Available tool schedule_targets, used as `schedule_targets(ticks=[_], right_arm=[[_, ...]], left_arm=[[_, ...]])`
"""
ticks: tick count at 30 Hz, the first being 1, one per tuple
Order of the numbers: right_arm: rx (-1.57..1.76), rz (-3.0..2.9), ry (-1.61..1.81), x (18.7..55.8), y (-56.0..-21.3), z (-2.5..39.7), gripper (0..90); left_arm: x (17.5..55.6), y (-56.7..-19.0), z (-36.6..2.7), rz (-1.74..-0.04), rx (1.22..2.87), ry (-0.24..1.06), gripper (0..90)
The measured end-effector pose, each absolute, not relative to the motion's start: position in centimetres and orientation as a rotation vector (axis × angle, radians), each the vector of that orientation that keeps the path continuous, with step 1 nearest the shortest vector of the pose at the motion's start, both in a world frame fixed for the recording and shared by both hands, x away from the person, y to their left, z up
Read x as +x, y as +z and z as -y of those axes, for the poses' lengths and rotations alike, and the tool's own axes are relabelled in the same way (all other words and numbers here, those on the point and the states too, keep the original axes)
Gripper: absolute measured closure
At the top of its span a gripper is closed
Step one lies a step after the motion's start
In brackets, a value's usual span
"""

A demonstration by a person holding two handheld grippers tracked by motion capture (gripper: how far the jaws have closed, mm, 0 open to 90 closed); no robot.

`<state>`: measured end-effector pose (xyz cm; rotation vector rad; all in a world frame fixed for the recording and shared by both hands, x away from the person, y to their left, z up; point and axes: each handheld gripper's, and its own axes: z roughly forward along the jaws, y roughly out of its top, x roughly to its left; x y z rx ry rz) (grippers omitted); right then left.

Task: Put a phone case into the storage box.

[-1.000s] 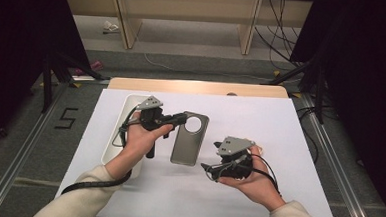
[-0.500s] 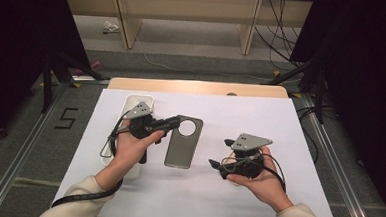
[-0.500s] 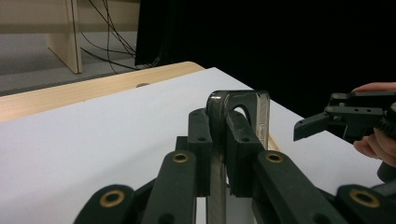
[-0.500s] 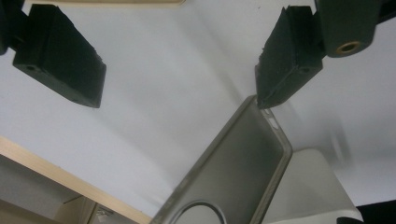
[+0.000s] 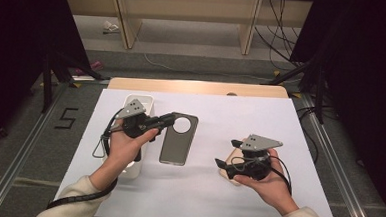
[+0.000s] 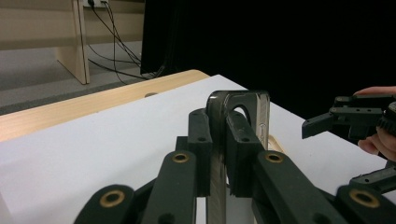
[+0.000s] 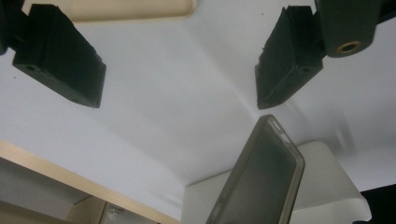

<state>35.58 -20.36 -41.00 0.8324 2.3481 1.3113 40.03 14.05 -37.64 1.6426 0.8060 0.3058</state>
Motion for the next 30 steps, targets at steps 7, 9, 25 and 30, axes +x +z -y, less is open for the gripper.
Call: schedule_targets(ticks=[7, 9, 25, 30], right_arm=[[0.862, -2.327, 1.323, 35.4, -40.9, 21.2, 17.2], [0.871, -2.322, 1.324, 35.4, -40.9, 21.4, 17.1], [0.907, -2.295, 1.334, 35.1, -40.9, 22.3, 17.2], [0.914, -2.296, 1.334, 35.1, -41.0, 22.5, 17.2]], left_arm=[[40.3, -37.1, -15.1, -0.813, 1.625, 0.328, 81.6], [40.4, -36.9, -15.4, -0.811, 1.622, 0.338, 81.6], [40.6, -35.2, -17.4, -0.808, 1.598, 0.385, 81.7], [40.7, -35.3, -17.6, -0.809, 1.604, 0.393, 81.7]])
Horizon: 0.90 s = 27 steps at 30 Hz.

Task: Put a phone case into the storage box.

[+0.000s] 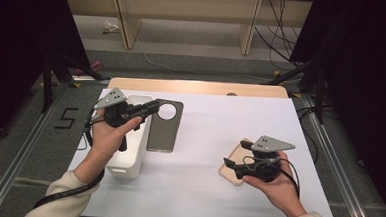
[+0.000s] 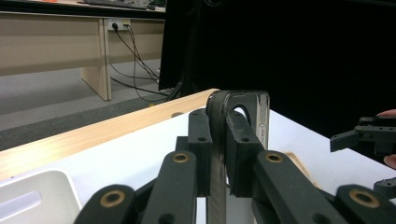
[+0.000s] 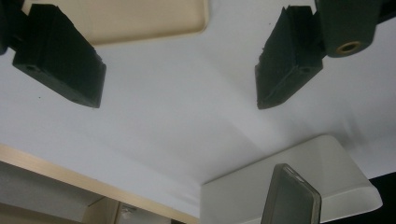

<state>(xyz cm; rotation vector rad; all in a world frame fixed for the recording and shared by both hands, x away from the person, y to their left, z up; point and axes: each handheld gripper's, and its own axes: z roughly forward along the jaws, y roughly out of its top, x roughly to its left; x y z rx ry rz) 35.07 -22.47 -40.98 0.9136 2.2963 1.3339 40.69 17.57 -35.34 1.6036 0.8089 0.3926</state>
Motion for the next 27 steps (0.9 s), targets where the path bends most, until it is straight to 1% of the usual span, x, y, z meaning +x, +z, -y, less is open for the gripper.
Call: schedule_targets(ticks=[27], right_arm=[[0.916, -2.291, 1.328, 35.0, -41.1, 22.8, 17.2]], left_arm=[[41.2, -33.8, -20.6, -0.831, 1.564, 0.424, 81.7]])
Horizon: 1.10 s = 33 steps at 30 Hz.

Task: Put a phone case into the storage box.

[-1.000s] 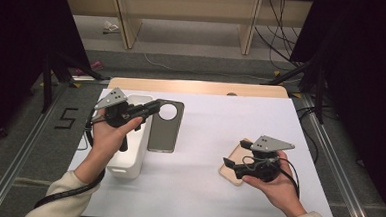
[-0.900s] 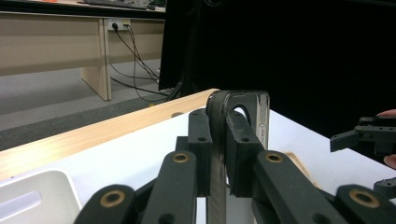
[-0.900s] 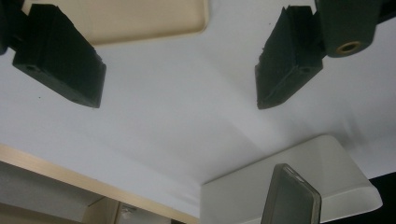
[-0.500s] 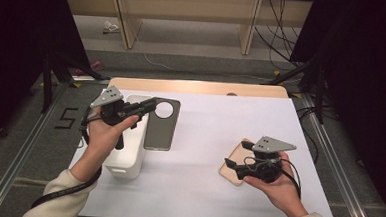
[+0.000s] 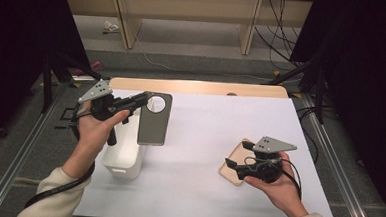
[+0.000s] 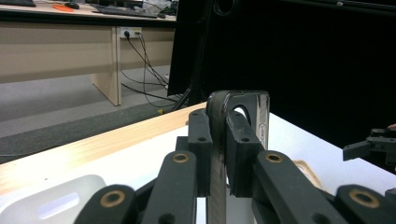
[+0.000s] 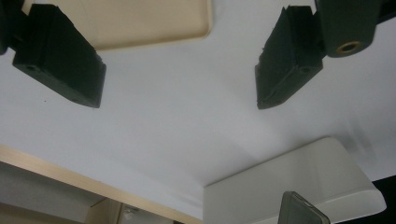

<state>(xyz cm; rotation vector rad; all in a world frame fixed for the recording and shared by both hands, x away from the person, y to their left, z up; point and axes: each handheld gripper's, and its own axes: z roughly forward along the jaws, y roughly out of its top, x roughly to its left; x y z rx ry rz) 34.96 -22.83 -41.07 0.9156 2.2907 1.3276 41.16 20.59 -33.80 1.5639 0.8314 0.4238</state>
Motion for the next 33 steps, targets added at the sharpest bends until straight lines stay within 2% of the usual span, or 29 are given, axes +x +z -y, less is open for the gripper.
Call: schedule_targets(ticks=[33], right_arm=[[0.945, -2.273, 1.339, 35.1, -41.1, 23.2, 17.2]], left_arm=[[43.9, -32.8, -23.9, -0.851, 1.555, 0.447, 81.7]])
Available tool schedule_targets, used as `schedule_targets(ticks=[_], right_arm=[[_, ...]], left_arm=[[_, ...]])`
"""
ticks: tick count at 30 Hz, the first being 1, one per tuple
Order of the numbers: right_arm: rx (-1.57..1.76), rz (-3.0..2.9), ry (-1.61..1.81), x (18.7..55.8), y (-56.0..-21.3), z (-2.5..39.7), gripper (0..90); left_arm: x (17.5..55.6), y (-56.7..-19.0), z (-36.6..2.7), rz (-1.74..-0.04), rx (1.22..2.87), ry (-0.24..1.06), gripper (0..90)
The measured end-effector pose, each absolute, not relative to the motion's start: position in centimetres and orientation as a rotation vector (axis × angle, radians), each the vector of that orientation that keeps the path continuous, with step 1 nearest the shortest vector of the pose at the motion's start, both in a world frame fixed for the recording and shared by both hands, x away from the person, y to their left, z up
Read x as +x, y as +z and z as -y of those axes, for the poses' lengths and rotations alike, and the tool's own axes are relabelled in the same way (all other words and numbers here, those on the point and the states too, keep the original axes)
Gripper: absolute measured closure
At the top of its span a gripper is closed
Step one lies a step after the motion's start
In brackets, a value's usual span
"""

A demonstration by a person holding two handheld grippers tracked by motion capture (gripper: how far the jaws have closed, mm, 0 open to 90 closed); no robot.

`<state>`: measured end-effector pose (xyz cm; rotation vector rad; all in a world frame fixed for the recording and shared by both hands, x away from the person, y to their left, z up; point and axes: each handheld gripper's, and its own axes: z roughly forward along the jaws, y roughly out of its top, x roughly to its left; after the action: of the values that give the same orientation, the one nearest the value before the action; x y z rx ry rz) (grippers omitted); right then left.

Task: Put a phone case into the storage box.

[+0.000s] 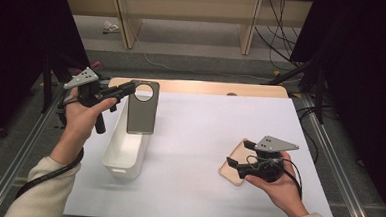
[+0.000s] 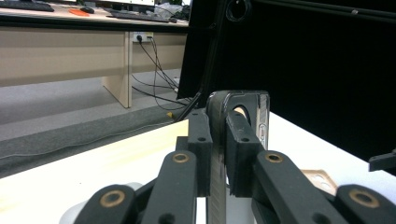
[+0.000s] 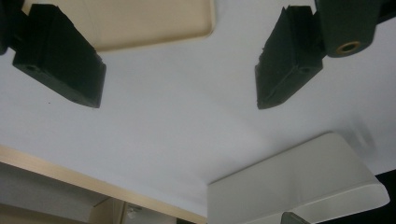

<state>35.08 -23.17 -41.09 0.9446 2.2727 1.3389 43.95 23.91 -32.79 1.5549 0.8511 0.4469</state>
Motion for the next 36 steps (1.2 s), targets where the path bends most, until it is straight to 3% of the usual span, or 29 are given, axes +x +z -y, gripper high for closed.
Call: schedule_targets(ticks=[36], right_arm=[[0.951, -2.271, 1.345, 35.1, -41.1, 23.2, 17.2]], left_arm=[[47.6, -33.2, -25.8, -0.916, 1.551, 0.484, 81.7]])
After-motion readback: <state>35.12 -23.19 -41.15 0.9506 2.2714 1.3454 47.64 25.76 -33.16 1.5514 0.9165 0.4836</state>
